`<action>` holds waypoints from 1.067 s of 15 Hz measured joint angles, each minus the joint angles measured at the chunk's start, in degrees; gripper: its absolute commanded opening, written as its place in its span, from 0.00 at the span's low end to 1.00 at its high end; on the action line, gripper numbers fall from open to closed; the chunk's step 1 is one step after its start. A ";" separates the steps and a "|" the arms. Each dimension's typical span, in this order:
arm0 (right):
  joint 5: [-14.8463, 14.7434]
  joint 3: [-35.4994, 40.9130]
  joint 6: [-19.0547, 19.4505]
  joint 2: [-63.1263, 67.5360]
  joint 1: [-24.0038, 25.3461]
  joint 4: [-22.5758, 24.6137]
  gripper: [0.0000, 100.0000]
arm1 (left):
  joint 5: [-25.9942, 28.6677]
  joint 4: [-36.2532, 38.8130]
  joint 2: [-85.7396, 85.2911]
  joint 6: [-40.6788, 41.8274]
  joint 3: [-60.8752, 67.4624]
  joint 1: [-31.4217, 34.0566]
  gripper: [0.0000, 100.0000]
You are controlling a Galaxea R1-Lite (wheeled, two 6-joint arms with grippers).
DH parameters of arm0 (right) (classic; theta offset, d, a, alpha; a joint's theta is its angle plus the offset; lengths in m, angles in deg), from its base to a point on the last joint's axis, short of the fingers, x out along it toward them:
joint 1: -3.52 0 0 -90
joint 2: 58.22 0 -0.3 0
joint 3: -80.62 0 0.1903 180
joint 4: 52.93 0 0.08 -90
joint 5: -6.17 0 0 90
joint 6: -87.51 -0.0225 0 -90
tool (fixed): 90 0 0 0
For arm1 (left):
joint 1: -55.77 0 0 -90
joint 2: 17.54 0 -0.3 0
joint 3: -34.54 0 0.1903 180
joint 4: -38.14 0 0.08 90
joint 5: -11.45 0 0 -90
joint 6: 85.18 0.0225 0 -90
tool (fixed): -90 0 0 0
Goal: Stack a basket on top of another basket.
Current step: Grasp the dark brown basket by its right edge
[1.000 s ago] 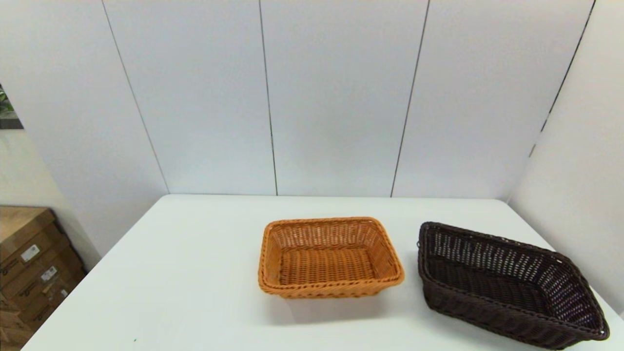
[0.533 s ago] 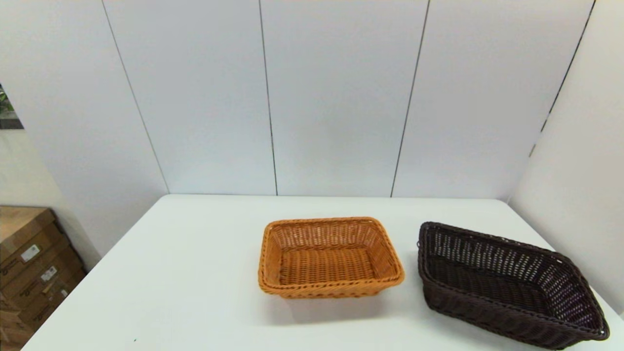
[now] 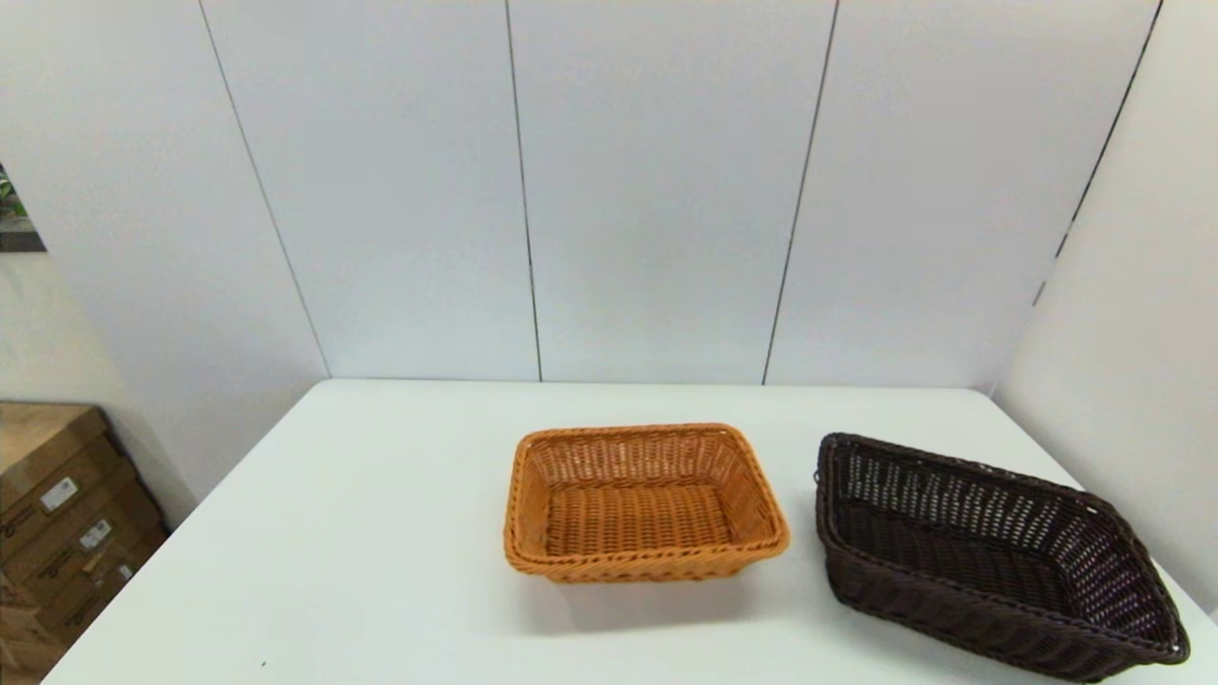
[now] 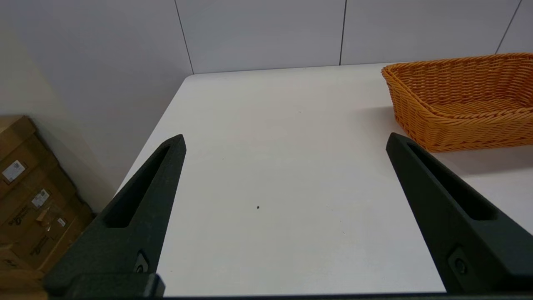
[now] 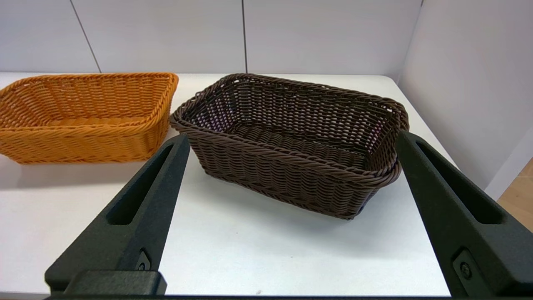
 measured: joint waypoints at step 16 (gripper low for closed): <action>0.23 0.00 1.21 0.61 0.00 0.10 1.00 | 0.00 0.00 0.00 0.01 0.00 0.00 1.00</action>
